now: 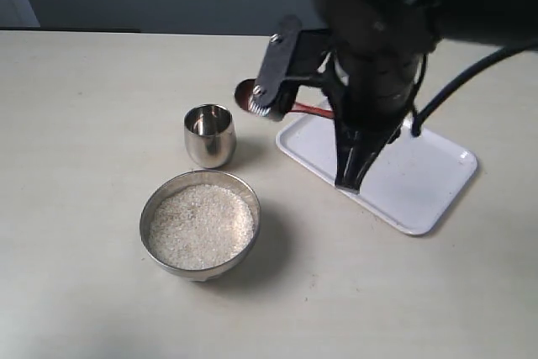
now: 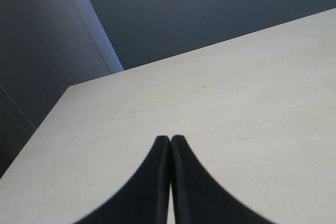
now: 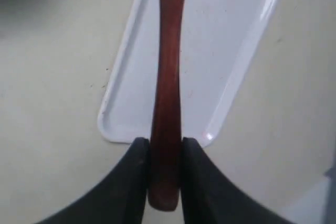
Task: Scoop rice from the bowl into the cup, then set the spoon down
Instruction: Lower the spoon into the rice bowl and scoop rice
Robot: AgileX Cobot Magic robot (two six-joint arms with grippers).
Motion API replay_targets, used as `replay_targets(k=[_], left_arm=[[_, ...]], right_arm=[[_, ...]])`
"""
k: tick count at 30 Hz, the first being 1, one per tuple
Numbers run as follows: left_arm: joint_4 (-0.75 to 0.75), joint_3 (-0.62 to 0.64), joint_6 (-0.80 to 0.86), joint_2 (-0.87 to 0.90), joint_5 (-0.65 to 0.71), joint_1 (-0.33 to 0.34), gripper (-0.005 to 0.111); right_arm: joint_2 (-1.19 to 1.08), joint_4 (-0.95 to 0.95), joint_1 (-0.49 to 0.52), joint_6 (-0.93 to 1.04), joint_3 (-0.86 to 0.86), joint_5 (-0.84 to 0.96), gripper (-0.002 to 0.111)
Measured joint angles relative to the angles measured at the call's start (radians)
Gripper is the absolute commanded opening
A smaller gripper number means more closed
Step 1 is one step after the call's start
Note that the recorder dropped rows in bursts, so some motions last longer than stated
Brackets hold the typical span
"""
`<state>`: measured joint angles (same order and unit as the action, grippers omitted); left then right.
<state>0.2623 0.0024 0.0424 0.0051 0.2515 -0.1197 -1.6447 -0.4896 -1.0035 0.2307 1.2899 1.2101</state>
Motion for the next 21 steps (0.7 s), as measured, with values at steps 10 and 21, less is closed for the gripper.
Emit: replay_targets(k=[10,21], left_arm=[[0.0,0.0,0.0,0.0,0.0,0.0,0.001],[0.0,0.0,0.0,0.0,0.0,0.0,0.001]], right_arm=[[-0.184,-0.309,-0.228,0.045,0.003,0.006,0.0],[-0.26,-0.395,-0.274,0.112,0.004,0.006,0.0]])
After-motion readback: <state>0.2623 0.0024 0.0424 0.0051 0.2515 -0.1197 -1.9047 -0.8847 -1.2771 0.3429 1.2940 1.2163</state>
